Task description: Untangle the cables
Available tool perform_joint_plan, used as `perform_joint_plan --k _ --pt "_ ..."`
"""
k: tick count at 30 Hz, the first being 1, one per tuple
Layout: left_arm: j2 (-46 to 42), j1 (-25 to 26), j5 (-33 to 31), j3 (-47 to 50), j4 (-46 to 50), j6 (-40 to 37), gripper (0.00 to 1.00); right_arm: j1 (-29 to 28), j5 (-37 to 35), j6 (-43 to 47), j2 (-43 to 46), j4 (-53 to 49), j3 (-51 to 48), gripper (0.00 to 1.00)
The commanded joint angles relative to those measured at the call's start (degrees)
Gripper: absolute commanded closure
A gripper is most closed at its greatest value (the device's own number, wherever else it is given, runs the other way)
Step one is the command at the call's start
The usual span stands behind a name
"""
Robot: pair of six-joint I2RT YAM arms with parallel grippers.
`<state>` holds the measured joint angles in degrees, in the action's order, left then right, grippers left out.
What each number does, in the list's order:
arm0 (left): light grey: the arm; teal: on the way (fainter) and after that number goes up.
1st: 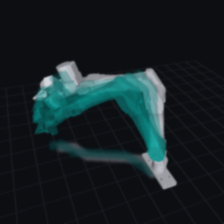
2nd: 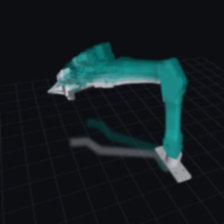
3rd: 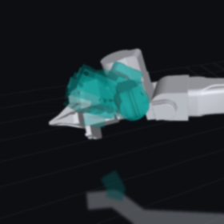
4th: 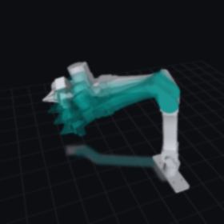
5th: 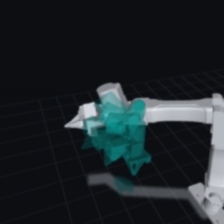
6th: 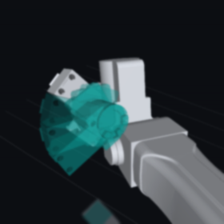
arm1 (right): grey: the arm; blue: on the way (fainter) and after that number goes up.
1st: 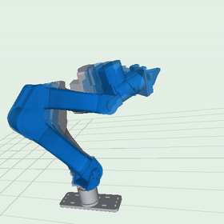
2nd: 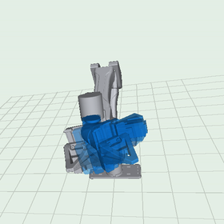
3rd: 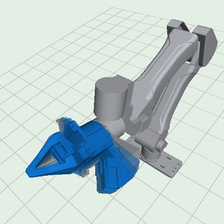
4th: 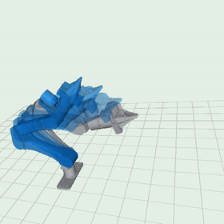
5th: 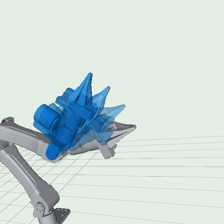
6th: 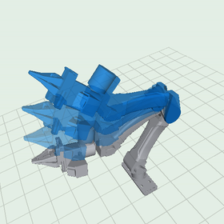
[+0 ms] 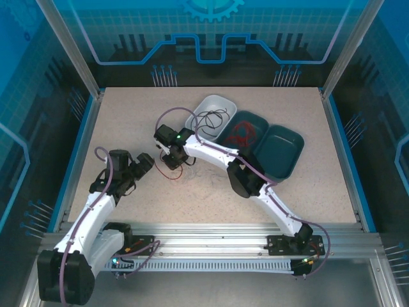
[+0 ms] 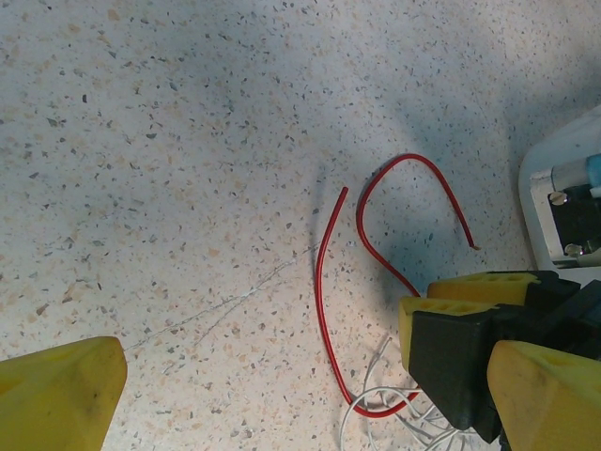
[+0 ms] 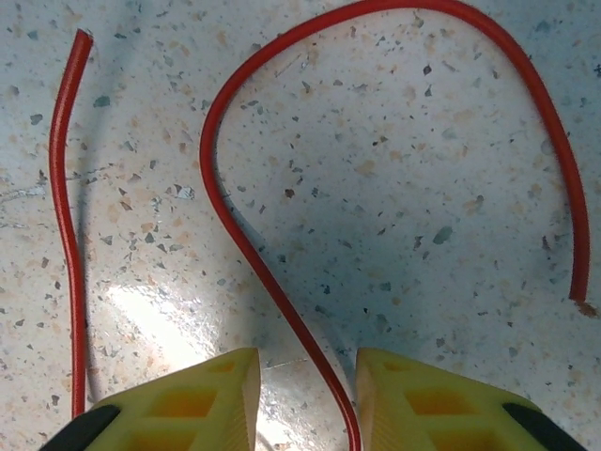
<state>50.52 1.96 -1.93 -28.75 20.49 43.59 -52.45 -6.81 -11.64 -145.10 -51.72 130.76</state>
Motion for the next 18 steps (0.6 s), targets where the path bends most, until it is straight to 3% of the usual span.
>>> perform_joint_plan --k 1,8,18 --pt "0.2 -0.6 -0.5 0.2 0.3 0.4 0.01 0.3 1.5 0.9 -2.1 -2.4 1.6 0.67" --pt "0.9 -0.6 0.0 0.3 -0.3 0.5 0.01 0.6 3.2 0.6 -3.2 -3.0 1.6 0.73" --pt "1.1 -0.7 0.2 0.4 -0.4 0.4 0.01 0.9 4.3 0.1 -1.6 -1.8 1.5 0.93"
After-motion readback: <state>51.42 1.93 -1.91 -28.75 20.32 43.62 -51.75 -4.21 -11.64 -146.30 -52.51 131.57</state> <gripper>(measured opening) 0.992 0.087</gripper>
